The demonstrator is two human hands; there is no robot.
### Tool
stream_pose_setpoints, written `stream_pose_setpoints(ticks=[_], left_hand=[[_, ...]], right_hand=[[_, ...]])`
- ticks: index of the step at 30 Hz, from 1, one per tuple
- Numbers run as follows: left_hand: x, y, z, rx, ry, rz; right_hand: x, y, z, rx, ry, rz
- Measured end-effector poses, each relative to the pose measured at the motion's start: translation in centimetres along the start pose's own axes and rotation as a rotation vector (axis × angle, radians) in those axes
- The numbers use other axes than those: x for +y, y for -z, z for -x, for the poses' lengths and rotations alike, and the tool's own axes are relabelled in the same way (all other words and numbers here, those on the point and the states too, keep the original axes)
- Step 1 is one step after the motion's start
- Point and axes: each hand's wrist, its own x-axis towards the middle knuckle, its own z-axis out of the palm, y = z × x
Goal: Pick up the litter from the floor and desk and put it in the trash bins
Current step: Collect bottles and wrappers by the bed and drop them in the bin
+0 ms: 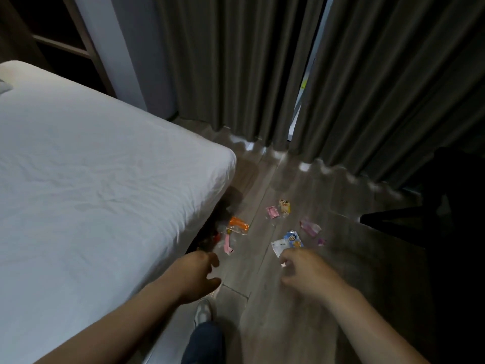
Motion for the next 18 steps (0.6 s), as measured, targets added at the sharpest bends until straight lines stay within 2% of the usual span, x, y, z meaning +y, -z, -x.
stream_pose_setpoints(ticks=[10, 18], left_hand=[[-7.2, 5.2, -14.3, -0.062, -0.019, 0.026], [-10.0, 4.0, -23.1, -0.16, 0.012, 0.061]], right_hand=[[-3.2, 2.2, -13.8, -0.024, -0.103, -0.001], [-1.9, 1.5, -22.4, -0.108, -0.166, -0.119]])
